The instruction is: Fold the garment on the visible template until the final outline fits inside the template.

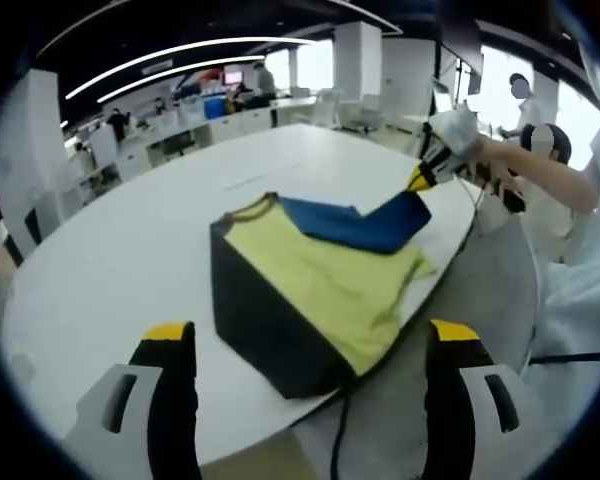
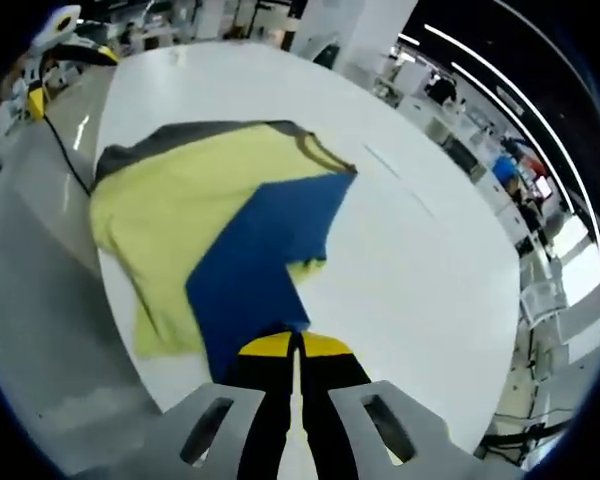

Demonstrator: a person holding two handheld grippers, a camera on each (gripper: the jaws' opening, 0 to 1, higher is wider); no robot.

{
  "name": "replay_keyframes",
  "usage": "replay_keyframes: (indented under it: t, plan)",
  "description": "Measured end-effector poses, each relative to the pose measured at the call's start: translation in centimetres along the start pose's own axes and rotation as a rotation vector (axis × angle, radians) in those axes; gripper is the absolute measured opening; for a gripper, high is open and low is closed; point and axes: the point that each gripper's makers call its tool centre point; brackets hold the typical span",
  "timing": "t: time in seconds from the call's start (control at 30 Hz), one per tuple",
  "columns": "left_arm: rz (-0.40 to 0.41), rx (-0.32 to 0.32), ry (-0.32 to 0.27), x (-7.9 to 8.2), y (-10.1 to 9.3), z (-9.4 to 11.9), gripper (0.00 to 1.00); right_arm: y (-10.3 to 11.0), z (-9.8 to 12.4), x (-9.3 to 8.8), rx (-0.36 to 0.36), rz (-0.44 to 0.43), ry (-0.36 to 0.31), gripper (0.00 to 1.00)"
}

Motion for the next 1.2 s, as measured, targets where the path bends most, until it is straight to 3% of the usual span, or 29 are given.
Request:
replay_keyframes:
  t: [0.47,0.9,1.2]
  plan:
    - [0.005,0.003,0.006,0.0,0.0,0.0,0.91,-4.9,0.5,-2.4,-0.116,0.03,0.073,0.02]
    - [0.007,0.012,0.012,0.1,-0.1,0.3,0.91,-7.5,1.0,-3.8,-0.146,0.021,0.099,0.02]
    - [0.011,0.018,0.021,0.0,-0.2,0.4,0.91,-10.7,1.6,-5.4,-0.201,-0.019,0.112,0.02]
Point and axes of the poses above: the point that each gripper's makers call its tool centre point, and the gripper's own axes: z roughly backward along the fingers, y roughly to its left, x roughly out of its top, and after that the axes turned 8 degrees about -z, right-handed
